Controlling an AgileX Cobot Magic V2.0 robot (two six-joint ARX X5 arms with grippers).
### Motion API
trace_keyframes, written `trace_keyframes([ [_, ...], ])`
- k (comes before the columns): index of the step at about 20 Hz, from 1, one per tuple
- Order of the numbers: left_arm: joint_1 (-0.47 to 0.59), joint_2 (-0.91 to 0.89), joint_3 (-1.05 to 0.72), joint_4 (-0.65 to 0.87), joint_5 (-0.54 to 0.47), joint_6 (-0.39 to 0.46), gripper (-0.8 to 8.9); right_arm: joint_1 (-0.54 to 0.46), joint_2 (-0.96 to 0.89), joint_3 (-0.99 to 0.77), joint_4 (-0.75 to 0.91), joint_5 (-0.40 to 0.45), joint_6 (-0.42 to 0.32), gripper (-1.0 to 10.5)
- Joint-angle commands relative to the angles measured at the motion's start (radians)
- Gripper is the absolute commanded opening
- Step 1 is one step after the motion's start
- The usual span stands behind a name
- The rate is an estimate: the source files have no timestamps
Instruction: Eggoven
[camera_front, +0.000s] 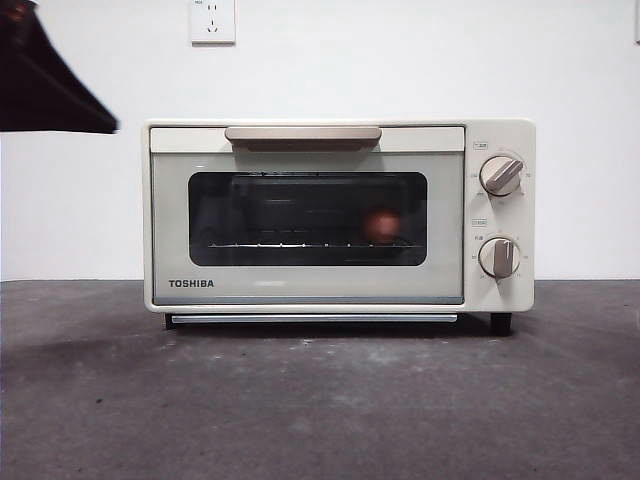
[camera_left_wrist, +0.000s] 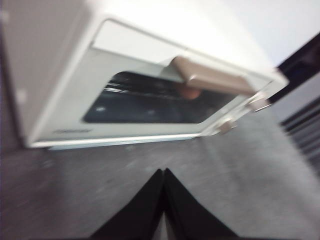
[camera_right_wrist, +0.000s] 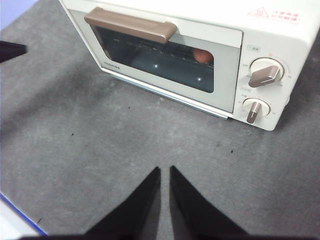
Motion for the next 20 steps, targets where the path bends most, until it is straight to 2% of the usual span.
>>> trace_keyframes([
  [1,-0.013,-0.074,0.018,-0.114,-0.072,0.114,0.07,0.008,0.012,-0.044,0.047,-0.002,-0.018,0.0],
  [3,-0.018,-0.118,0.018,-0.175,-0.101,0.146,0.07,0.015,0.01,-0.103,0.126,-0.008,-0.018,0.0],
  [6,-0.019,-0.18,0.018,-0.24,-0.127,0.168,0.07,0.029,-0.003,-0.216,0.322,-0.061,-0.019,0.0],
  [13,-0.019,-0.264,0.018,-0.286,-0.167,0.209,0.07,0.037,0.002,-0.418,0.696,-0.053,-0.022,0.0],
  [16,-0.019,-0.28,0.018,-0.286,-0.167,0.209,0.07,0.037,0.006,-0.448,0.75,-0.042,-0.036,0.0],
  [20,-0.019,-0.282,0.018,-0.285,-0.167,0.208,0.08,0.037,0.004,-0.449,0.754,0.025,-0.038,0.0],
])
